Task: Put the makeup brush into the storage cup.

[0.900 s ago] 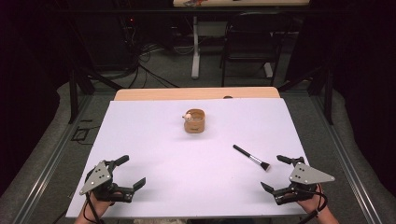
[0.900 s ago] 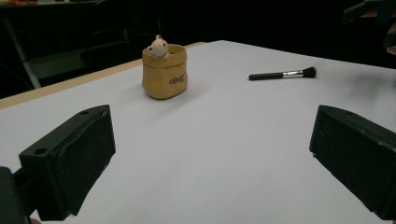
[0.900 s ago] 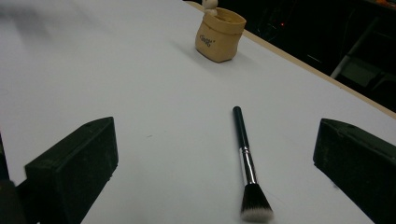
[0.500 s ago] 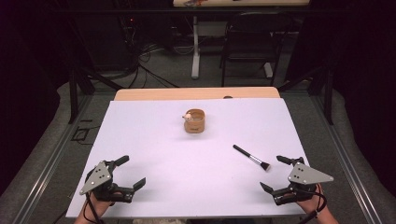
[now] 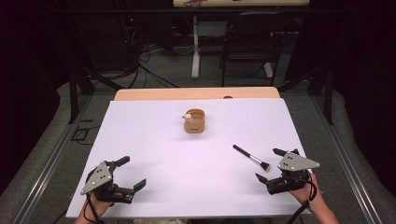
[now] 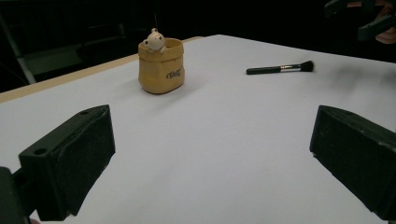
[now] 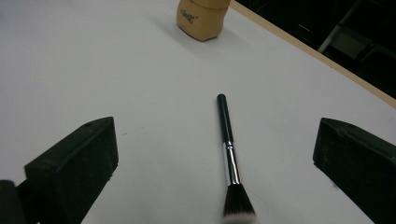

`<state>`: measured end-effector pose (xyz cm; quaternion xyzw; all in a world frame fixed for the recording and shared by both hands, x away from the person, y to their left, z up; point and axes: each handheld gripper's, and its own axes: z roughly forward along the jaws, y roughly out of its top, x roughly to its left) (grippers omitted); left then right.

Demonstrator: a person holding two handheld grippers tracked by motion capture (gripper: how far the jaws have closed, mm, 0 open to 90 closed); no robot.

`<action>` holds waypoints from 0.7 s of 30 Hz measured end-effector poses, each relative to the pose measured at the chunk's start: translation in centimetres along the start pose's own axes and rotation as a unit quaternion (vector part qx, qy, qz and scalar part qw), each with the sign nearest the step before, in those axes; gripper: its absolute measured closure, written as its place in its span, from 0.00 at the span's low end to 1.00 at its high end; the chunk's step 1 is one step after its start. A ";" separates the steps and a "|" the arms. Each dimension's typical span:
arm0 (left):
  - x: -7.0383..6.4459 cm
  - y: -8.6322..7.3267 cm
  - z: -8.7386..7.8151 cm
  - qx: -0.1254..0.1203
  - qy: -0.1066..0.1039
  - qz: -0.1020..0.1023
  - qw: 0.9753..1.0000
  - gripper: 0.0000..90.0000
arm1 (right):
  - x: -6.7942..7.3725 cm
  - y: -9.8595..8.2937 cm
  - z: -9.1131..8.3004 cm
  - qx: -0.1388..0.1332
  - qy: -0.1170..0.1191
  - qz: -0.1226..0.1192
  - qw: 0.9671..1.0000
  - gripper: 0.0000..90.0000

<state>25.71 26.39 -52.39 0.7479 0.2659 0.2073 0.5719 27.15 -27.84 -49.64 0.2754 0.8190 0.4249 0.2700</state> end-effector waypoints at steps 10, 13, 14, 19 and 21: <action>0.0 0.0 0.0 0.002 0.002 0.000 1.000 0.00 | -1.9 1.5 2.0 0.067 -0.018 0.023 0.997 0.00; 0.0 0.0 0.0 0.004 0.000 0.001 1.000 0.00 | -2.3 2.0 2.5 0.070 -0.013 0.021 0.997 0.00; 0.0 0.0 0.0 0.004 0.000 0.001 1.000 0.00 | -2.3 2.0 2.5 0.070 -0.013 0.021 0.997 0.00; 0.0 0.0 0.1 0.002 -0.001 -0.004 1.000 0.00 | -3.1 2.8 3.6 0.104 -0.009 0.012 0.994 0.00; 0.0 0.0 0.1 0.001 -0.004 -0.003 1.000 0.00 | -3.4 3.1 3.9 0.110 -0.006 0.012 0.994 0.00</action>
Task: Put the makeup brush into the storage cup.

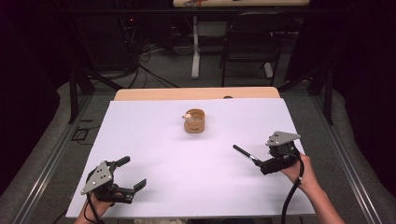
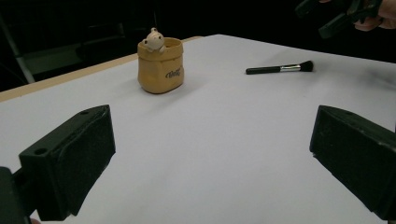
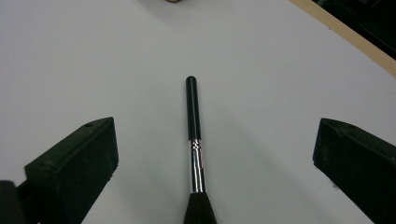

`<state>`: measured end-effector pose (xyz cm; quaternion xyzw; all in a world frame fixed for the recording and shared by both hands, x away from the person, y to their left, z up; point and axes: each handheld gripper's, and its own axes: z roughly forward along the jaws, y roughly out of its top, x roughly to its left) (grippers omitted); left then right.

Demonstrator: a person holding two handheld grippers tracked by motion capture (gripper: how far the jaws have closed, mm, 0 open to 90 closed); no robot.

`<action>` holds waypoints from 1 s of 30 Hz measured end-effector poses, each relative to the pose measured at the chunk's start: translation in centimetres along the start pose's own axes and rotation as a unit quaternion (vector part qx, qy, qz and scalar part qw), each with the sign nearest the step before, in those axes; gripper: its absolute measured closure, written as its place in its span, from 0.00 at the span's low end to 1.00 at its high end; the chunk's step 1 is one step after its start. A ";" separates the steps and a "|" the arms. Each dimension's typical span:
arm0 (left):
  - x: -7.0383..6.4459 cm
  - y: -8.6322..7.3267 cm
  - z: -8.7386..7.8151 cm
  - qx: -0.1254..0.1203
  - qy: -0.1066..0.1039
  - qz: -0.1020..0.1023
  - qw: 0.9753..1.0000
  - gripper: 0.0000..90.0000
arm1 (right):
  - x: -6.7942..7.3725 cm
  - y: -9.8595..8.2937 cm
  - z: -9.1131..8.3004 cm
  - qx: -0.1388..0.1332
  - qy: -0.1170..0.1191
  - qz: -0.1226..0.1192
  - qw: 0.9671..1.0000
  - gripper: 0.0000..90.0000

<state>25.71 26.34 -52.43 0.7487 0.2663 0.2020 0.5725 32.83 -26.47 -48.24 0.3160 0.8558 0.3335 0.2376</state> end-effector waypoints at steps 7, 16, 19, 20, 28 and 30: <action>0.0 0.0 0.0 -0.002 0.000 0.002 1.000 0.00 | -0.8 1.3 1.1 0.038 0.022 -0.001 0.999 0.00; 0.1 0.0 0.1 0.001 -0.002 0.001 1.000 0.00 | -1.2 2.7 2.5 0.092 0.041 -0.008 0.995 0.00; 0.1 0.0 0.1 0.002 -0.005 -0.001 1.000 0.00 | -1.2 2.9 3.1 0.118 0.052 -0.015 0.991 0.00; 0.1 0.0 0.1 0.002 -0.005 -0.001 1.000 0.00 | -1.2 2.9 3.1 0.118 0.052 -0.015 0.991 0.00; 0.1 0.0 0.2 0.004 -0.007 -0.003 1.000 0.00 | -1.4 3.6 4.8 0.162 0.054 -0.015 0.985 0.00; 0.1 0.0 0.2 0.004 -0.004 -0.002 1.000 0.00 | -1.5 3.5 5.3 0.166 0.057 -0.016 0.984 0.00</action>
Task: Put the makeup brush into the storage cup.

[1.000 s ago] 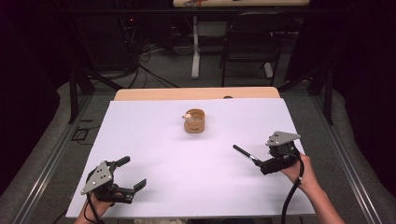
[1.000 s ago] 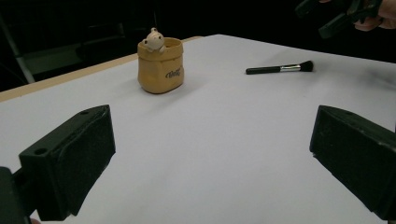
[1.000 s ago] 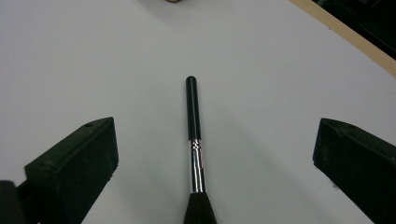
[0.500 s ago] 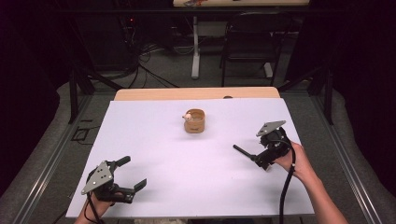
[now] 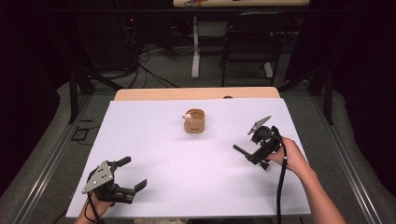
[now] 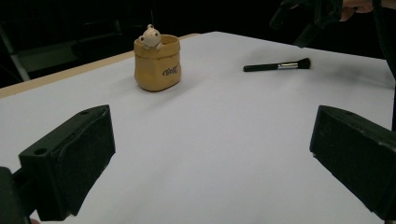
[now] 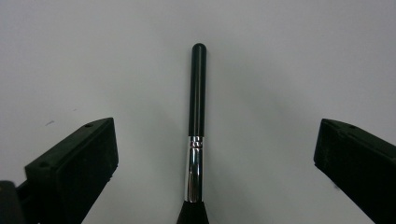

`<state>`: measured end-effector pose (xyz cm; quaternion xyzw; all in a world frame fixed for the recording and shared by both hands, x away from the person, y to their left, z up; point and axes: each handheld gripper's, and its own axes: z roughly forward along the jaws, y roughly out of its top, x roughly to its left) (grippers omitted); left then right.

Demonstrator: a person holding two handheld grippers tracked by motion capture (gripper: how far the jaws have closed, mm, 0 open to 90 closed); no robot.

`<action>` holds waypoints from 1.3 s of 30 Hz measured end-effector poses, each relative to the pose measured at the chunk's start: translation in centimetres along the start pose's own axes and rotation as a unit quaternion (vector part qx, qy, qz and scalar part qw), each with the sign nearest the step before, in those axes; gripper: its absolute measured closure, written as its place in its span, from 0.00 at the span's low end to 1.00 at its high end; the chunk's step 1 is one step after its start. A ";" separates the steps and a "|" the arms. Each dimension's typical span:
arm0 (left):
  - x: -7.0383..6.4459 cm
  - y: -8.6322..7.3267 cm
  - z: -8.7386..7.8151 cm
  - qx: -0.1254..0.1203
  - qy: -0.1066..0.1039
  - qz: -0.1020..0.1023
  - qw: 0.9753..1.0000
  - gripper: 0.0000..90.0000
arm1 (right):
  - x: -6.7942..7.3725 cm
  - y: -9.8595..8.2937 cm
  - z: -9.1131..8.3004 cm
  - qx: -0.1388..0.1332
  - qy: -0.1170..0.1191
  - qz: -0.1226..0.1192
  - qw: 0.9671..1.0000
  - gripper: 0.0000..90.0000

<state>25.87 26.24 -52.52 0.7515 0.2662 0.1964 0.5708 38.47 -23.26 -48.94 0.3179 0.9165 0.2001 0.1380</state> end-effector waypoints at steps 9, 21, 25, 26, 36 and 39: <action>0.0 0.0 0.1 0.001 -0.003 0.002 1.000 0.00 | 0.3 0.0 0.8 0.049 0.001 0.000 0.999 0.23; 0.0 0.0 0.1 0.002 -0.002 0.001 1.000 0.00 | 0.8 -0.4 2.4 0.123 0.018 -0.001 0.992 0.59; 0.0 0.0 0.1 0.003 -0.006 0.004 1.000 0.00 | 0.7 -0.4 2.9 0.156 0.015 0.004 0.988 0.69; 0.0 0.0 0.1 0.001 -0.006 0.003 1.000 0.00 | 0.7 -0.3 3.0 0.157 0.016 0.002 0.987 0.71; 0.0 0.0 0.2 0.003 -0.009 0.003 1.000 0.00 | 1.0 -0.4 3.6 0.174 0.016 0.006 0.985 0.79; 0.0 0.0 0.2 0.006 -0.008 0.004 1.000 0.00 | 1.1 -0.3 3.7 0.175 0.018 0.006 0.984 0.84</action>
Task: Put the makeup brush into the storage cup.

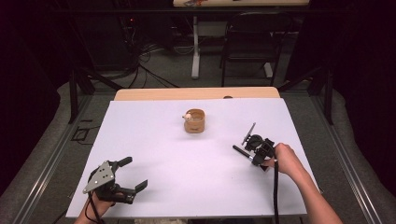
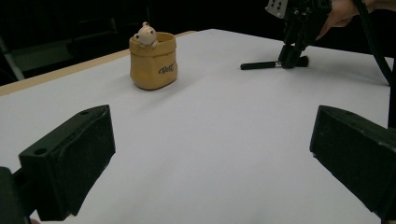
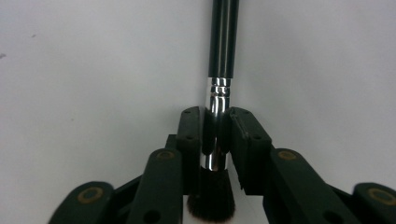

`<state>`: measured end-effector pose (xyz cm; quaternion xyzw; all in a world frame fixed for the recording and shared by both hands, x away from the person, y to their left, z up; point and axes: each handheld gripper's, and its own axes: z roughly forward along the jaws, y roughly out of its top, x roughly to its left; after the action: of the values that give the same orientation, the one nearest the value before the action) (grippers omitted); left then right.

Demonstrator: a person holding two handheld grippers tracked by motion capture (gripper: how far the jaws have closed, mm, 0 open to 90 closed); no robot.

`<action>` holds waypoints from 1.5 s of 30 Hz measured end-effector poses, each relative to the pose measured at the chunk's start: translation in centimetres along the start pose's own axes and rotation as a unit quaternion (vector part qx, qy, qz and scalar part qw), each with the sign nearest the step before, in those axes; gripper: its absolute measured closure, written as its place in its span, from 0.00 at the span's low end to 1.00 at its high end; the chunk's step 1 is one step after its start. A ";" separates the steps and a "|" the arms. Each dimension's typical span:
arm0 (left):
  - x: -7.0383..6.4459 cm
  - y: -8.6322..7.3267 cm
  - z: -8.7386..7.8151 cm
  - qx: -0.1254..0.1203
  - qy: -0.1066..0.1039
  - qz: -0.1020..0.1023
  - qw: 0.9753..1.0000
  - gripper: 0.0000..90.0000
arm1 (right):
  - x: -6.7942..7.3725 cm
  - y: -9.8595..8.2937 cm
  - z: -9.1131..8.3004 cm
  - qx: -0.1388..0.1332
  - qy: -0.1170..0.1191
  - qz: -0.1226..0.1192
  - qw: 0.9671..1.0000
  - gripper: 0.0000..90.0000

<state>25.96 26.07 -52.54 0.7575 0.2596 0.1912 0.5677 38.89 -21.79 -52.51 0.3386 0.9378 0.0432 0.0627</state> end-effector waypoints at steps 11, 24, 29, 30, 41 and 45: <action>0.0 0.0 0.1 0.005 -0.005 0.003 1.000 0.00 | 0.0 0.2 0.0 0.014 0.001 -0.010 1.000 0.86; 0.0 0.0 0.1 0.011 -0.006 0.000 1.000 0.00 | -0.2 -0.2 -0.6 0.012 0.000 -0.015 1.000 0.86; 0.0 0.0 0.1 0.013 -0.004 -0.001 1.000 0.00 | -0.1 -0.4 -1.8 0.009 -0.004 -0.019 1.000 0.86; 0.0 0.0 0.1 0.013 -0.004 -0.001 1.000 0.00 | -0.1 -0.4 -1.8 0.009 -0.004 -0.019 1.000 0.86; -0.1 0.0 0.2 0.019 -0.011 -0.002 1.000 0.00 | 1.1 0.2 -3.8 -0.005 -0.012 -0.048 0.999 0.86; -0.1 0.0 0.2 0.019 -0.011 -0.003 1.000 0.00 | 1.5 0.5 -4.0 -0.024 -0.013 -0.053 0.998 0.86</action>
<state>26.04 25.88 -52.60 0.7696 0.2595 0.1761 0.5563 37.50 -20.57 -48.58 0.2876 0.9522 0.0580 0.0852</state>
